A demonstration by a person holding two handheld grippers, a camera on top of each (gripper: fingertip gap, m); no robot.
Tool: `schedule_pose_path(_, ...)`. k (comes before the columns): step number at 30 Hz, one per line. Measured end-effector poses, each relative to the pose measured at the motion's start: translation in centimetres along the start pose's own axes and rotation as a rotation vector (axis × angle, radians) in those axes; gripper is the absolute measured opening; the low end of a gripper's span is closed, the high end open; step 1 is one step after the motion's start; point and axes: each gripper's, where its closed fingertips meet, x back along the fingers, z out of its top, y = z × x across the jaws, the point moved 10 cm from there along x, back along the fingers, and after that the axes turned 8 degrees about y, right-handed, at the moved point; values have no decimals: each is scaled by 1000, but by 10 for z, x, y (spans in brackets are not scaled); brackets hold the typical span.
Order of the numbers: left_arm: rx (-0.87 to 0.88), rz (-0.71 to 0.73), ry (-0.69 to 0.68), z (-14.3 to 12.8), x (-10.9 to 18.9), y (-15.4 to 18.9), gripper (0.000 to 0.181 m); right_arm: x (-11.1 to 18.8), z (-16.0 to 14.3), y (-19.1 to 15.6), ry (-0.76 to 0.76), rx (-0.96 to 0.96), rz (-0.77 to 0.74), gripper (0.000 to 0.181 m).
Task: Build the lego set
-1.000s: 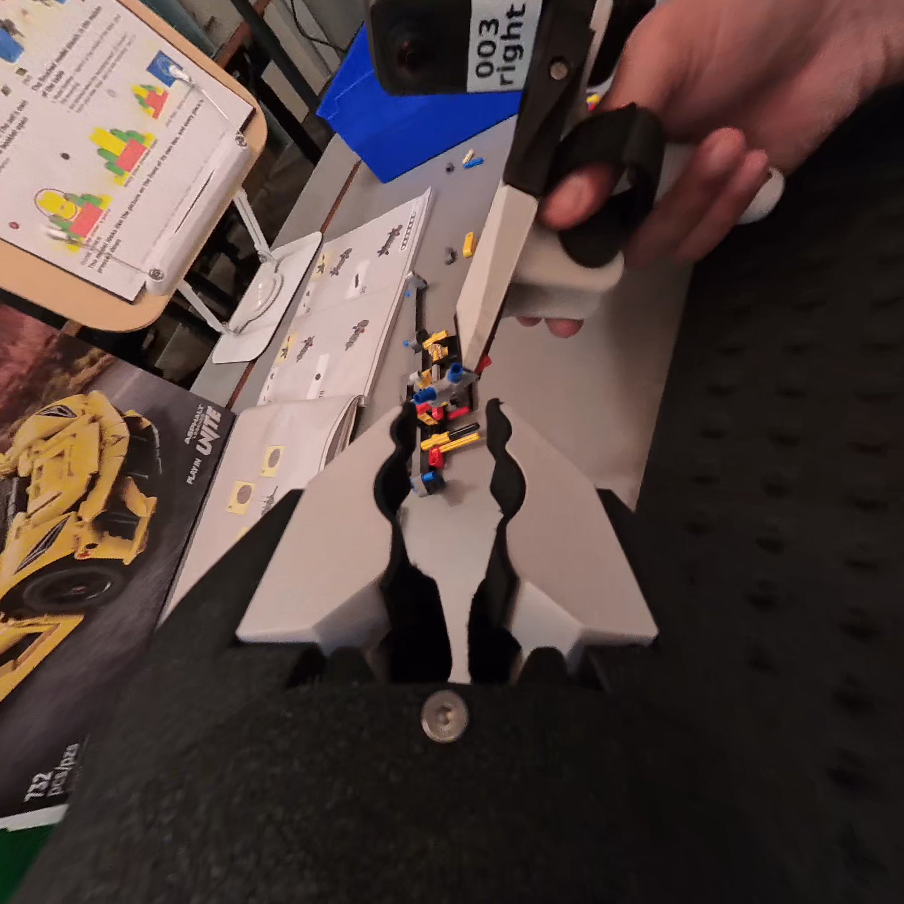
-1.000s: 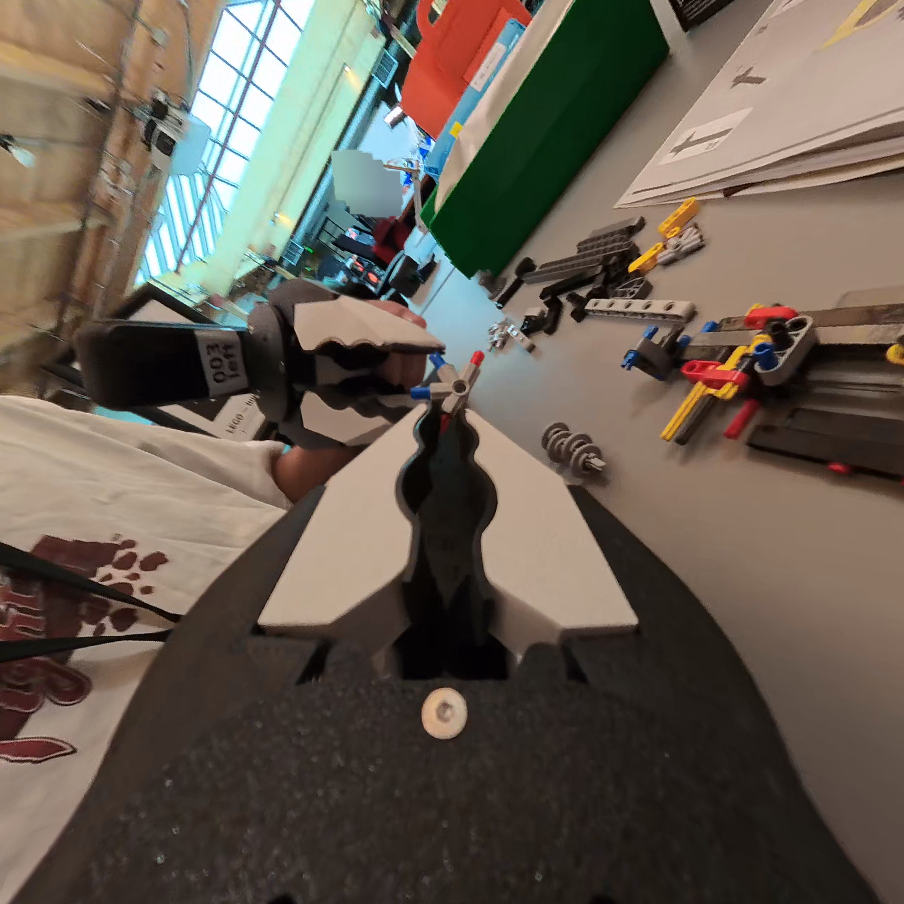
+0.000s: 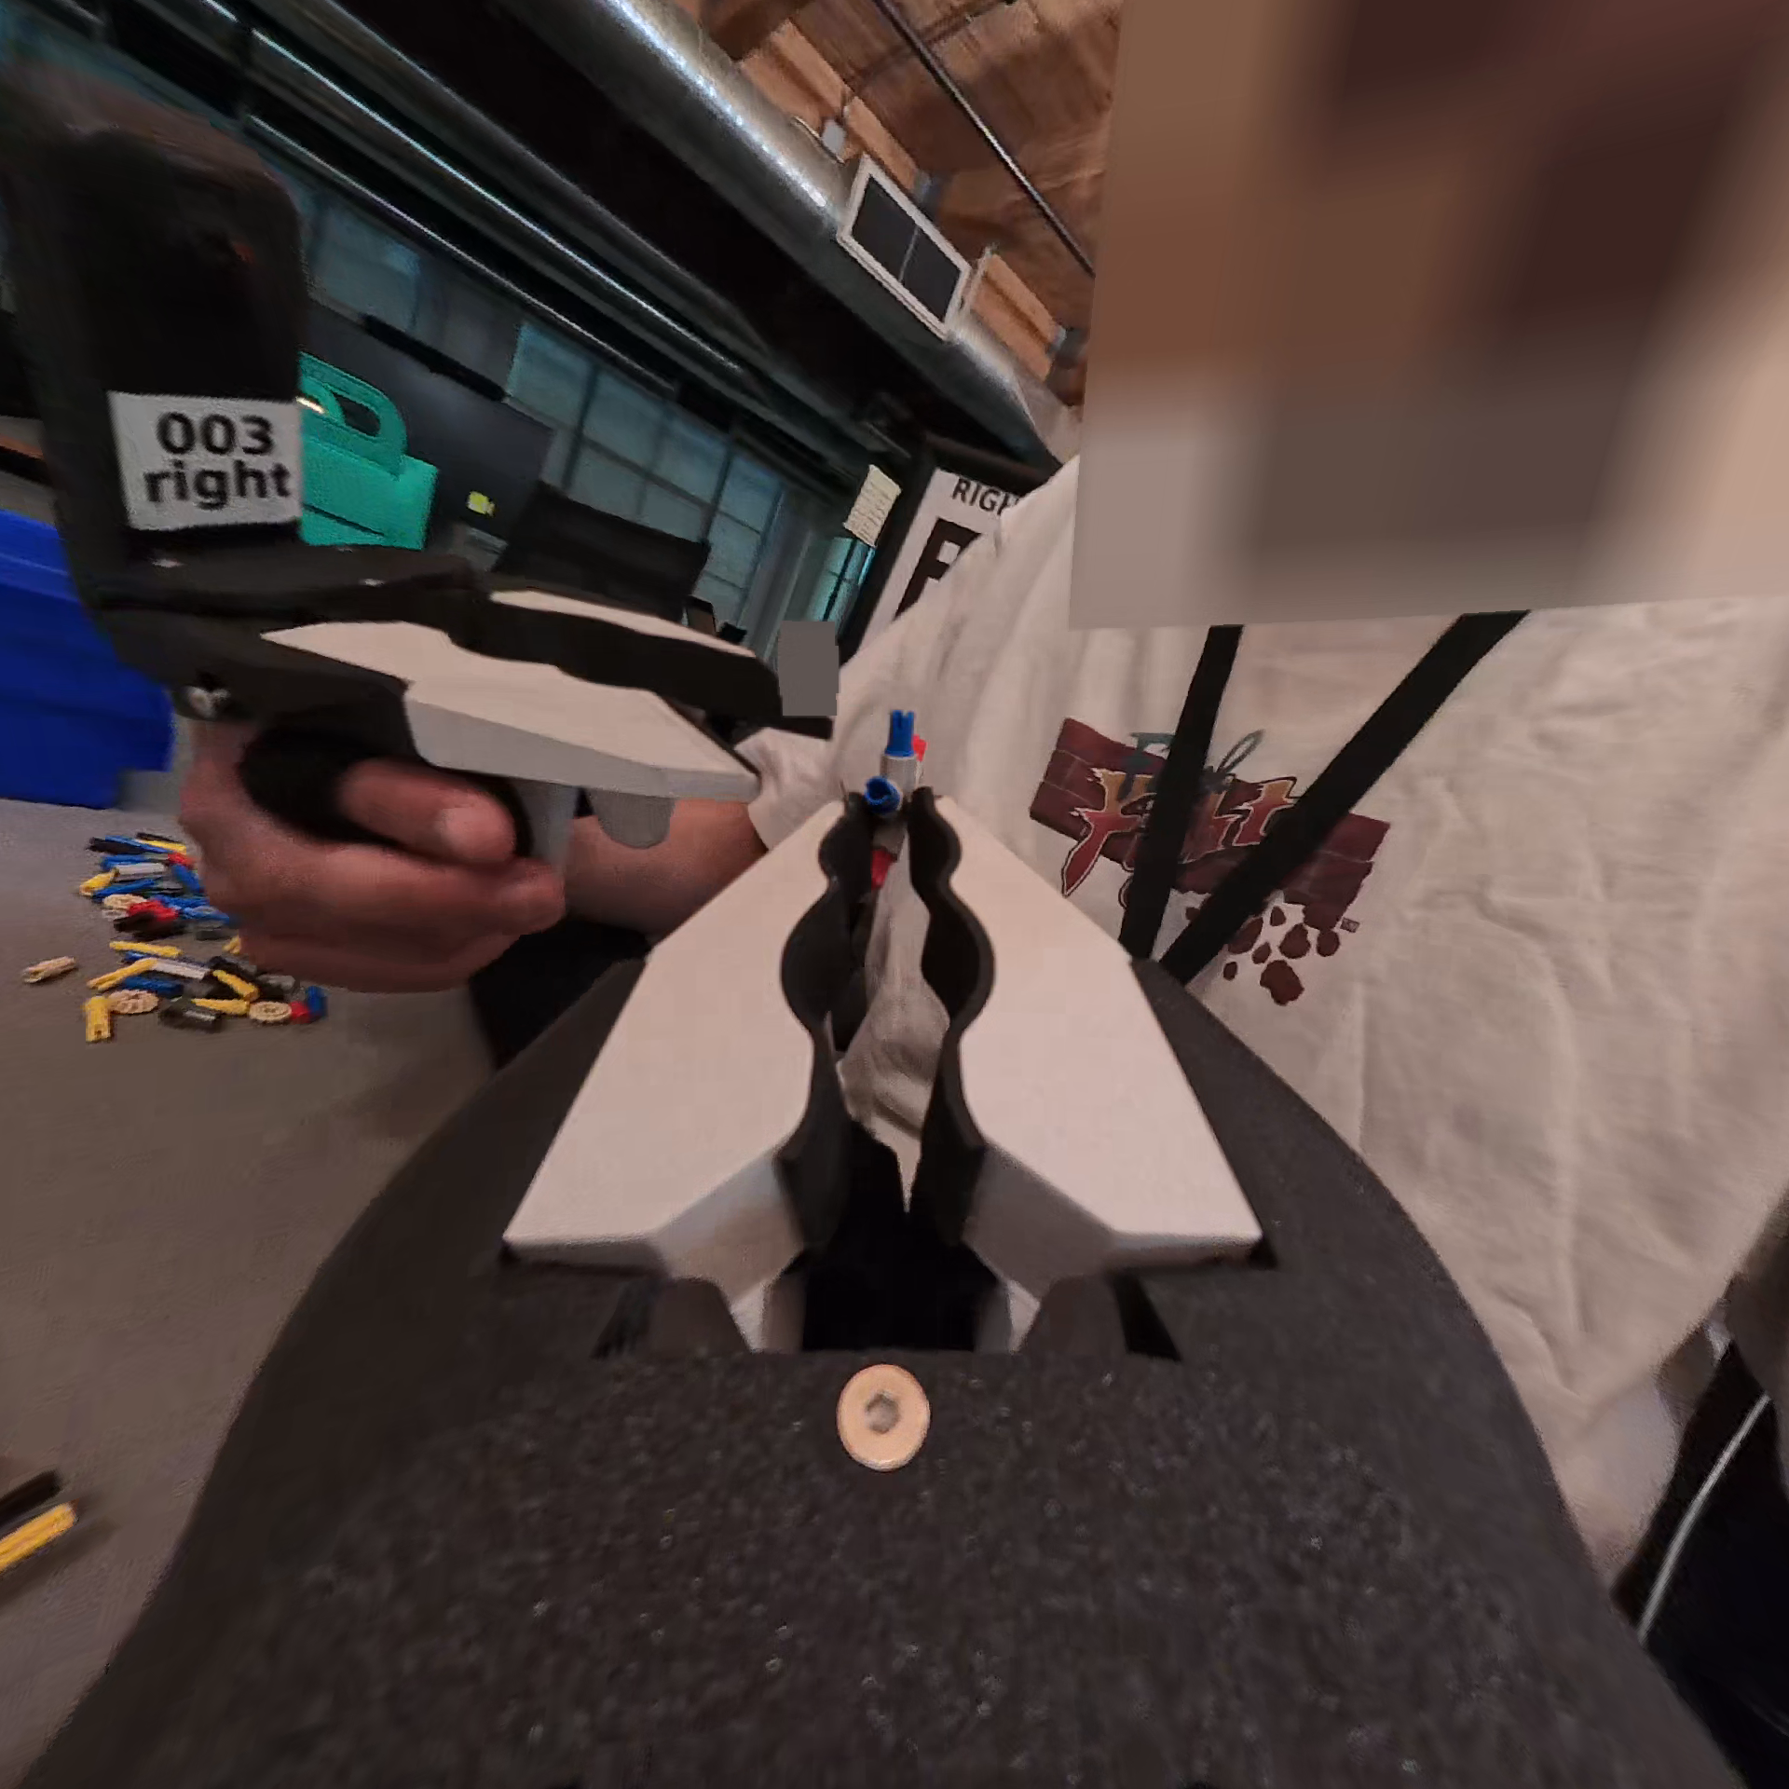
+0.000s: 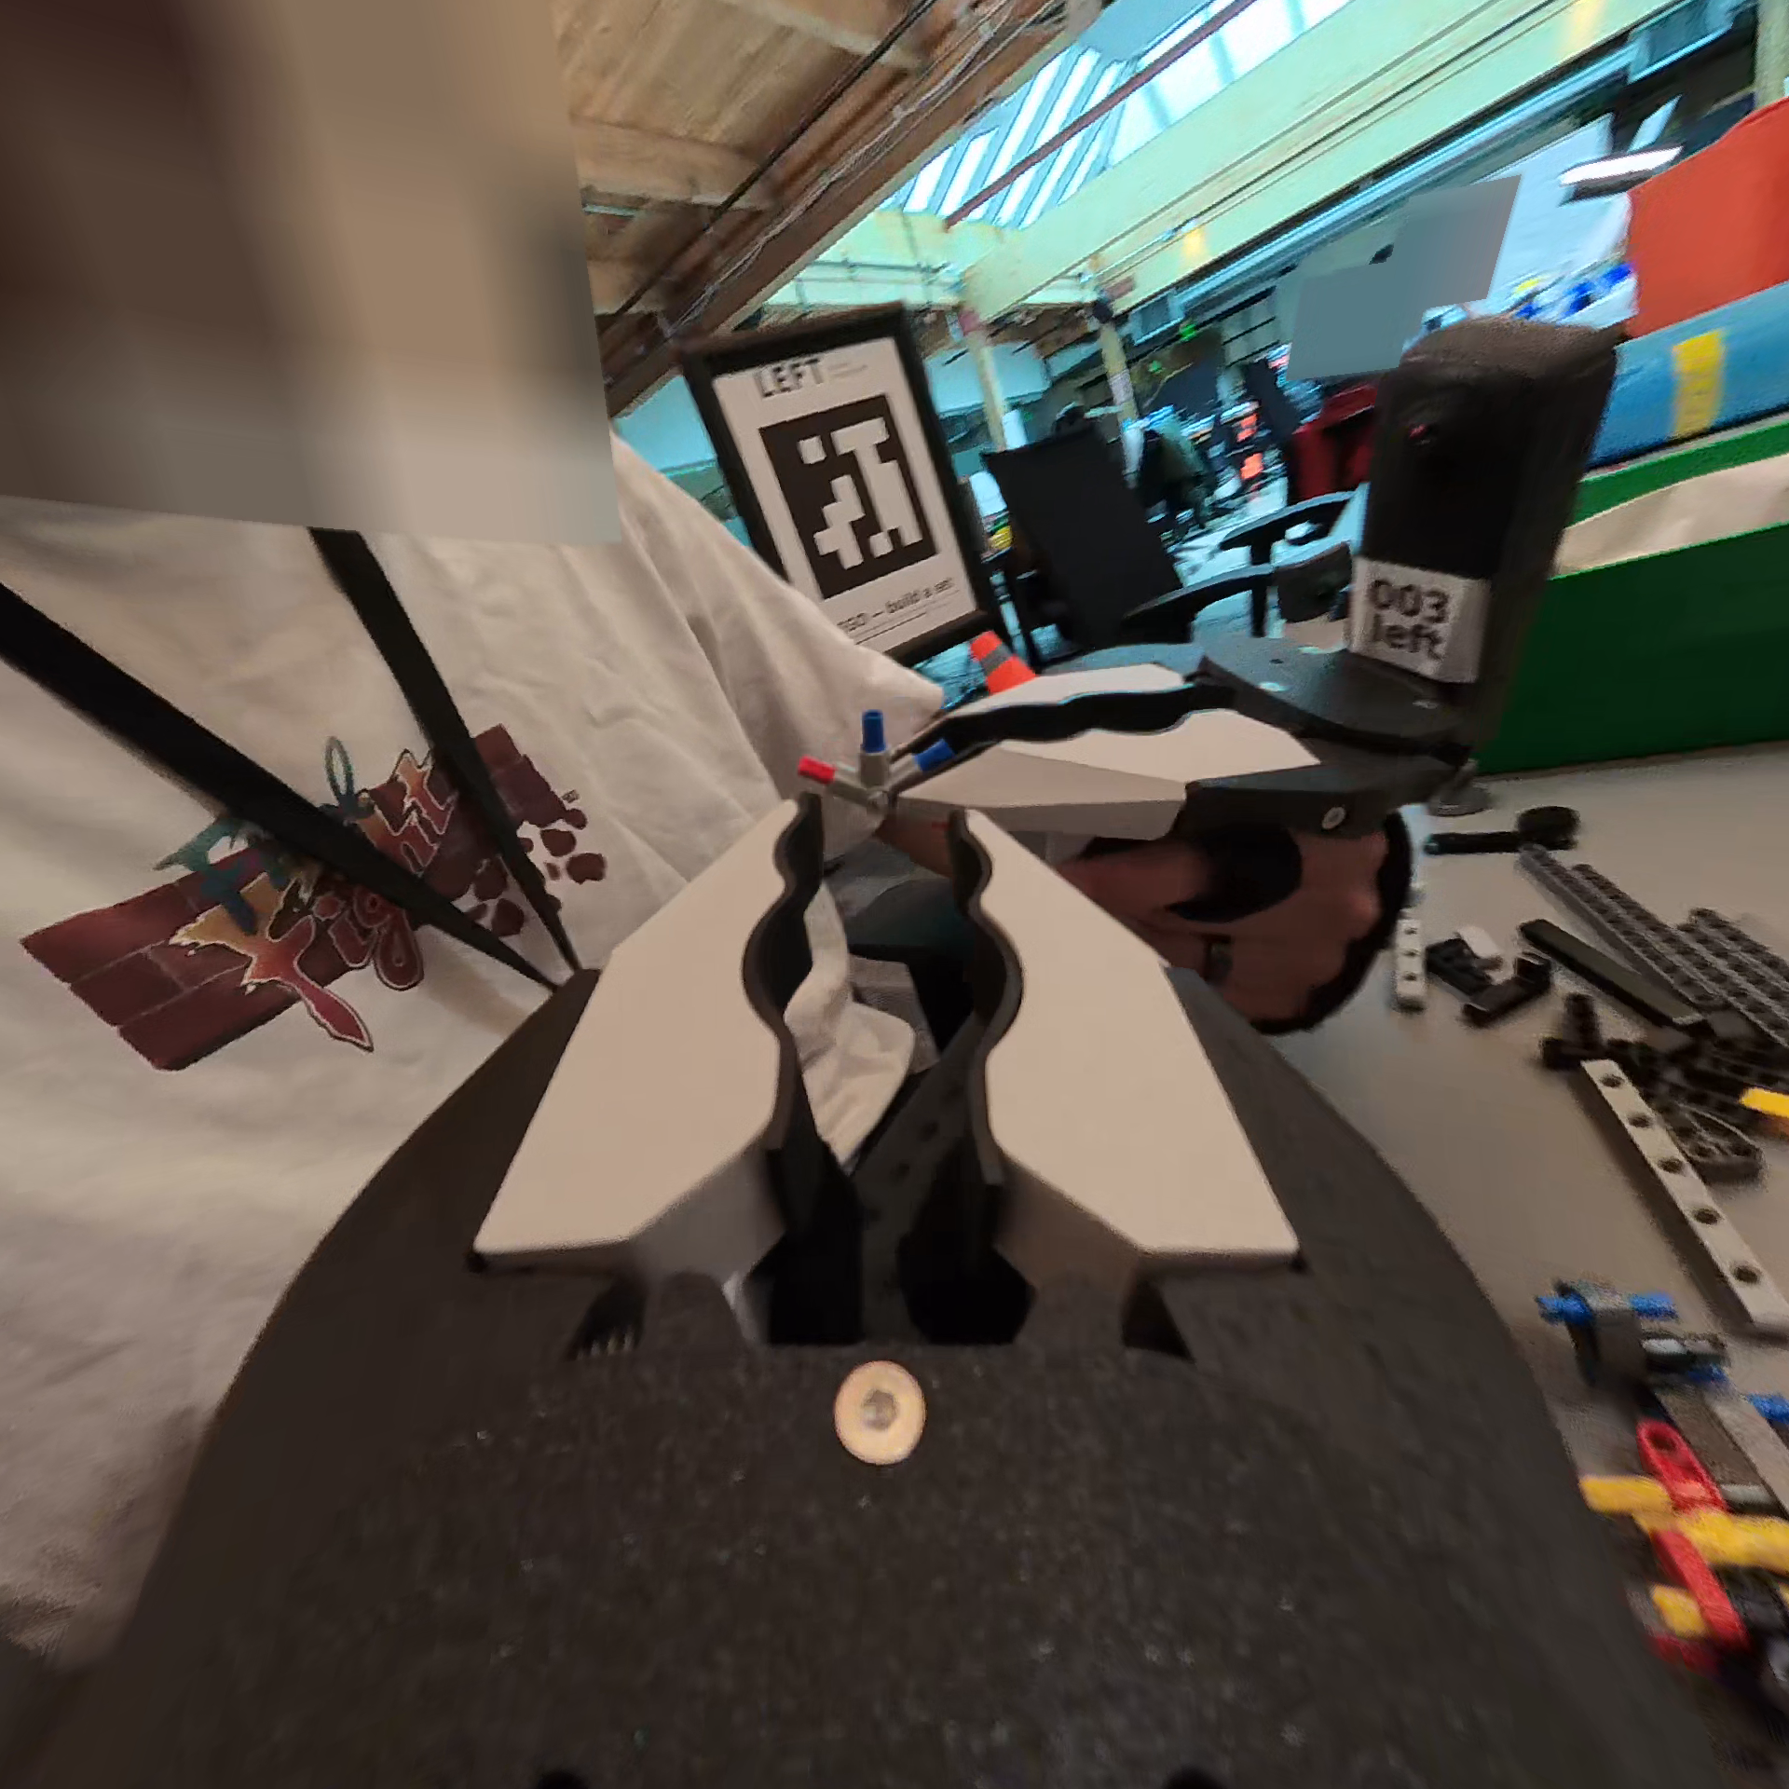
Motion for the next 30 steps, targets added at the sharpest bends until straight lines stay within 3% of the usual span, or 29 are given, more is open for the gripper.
schedule_pose_path(4, 3, -22, -76, 3, -5, -2, 5, -15, 2, 7, -40, -11, 87, 26)
schedule_pose_path(9, 25, 9, -118, 2, -3, -5, 6, -15, 1, 7, -53, 82, 42, 25)
schedule_pose_path(16, 122, 75, -88, -5, 6, -19, 5, -8, -3, -1, -131, 352, -116, 18)
schedule_pose_path(21, 166, 86, -46, -8, 9, -24, 5, -3, -6, -4, -138, 420, -124, 5)
schedule_pose_path(25, 175, 113, -15, -9, 7, -27, 5, 2, -5, -3, -124, 429, -140, 8)
schedule_pose_path(28, 147, 260, 5, -2, 19, -29, 12, 13, -3, -1, -150, 453, -242, 4)
schedule_pose_path(30, 46, 437, -47, 3, 34, -22, 19, 24, -5, 1, -186, 459, -317, 3)
